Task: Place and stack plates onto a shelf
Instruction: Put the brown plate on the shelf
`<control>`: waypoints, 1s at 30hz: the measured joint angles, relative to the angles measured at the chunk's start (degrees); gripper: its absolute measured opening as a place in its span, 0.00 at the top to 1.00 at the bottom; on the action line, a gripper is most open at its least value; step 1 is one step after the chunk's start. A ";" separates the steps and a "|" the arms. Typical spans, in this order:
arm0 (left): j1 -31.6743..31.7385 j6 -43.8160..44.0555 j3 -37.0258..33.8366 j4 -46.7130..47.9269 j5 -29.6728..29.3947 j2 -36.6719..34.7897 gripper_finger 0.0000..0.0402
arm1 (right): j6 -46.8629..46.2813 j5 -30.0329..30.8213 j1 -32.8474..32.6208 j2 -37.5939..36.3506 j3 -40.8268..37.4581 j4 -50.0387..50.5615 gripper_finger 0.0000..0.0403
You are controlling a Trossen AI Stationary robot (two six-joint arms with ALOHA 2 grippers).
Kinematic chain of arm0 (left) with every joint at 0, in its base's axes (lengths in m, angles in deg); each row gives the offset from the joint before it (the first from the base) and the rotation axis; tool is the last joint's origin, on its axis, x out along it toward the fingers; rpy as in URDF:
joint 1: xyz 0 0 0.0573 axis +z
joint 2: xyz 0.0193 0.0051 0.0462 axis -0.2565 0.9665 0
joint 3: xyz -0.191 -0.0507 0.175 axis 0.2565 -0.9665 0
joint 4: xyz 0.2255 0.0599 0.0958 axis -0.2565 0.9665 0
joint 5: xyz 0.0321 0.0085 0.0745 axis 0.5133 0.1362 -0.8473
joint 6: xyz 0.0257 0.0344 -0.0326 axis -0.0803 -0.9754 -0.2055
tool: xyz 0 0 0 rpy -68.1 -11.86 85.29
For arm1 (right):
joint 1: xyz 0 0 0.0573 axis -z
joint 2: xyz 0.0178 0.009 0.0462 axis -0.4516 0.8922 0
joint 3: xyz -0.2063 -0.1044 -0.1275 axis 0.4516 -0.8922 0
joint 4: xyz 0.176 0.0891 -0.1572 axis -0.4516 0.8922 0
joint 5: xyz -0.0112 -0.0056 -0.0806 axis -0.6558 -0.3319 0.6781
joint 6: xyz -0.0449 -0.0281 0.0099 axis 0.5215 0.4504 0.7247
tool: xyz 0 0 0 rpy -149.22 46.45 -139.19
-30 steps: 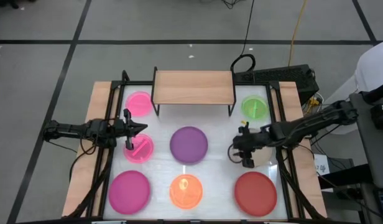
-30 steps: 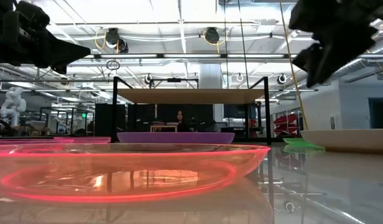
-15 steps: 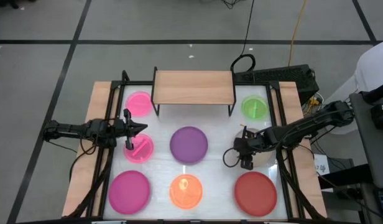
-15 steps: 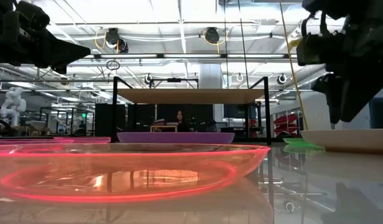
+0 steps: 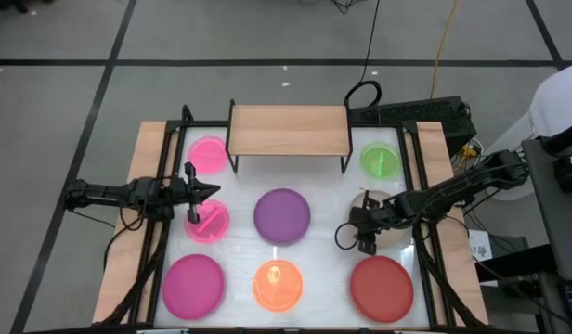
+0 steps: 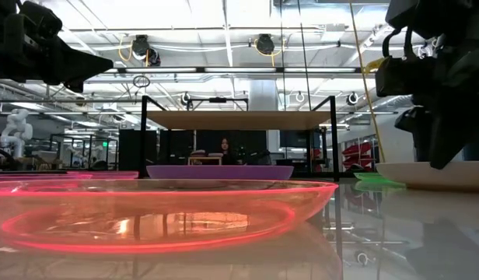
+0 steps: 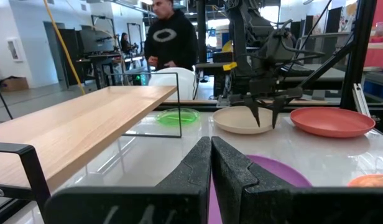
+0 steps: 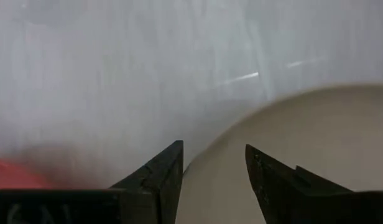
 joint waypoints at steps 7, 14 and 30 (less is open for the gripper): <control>-0.01 0.00 0.00 0.00 0.00 0.01 0.95 | -2.46 3.61 0.02 0.00 0.00 0.39 0.66; -0.01 0.00 0.00 0.00 0.00 -0.01 0.95 | -4.44 3.57 0.00 -0.04 -0.40 1.01 0.77; 0.01 0.00 0.00 -0.02 0.00 0.01 0.95 | -2.75 1.78 -2.52 -2.31 1.10 0.21 1.00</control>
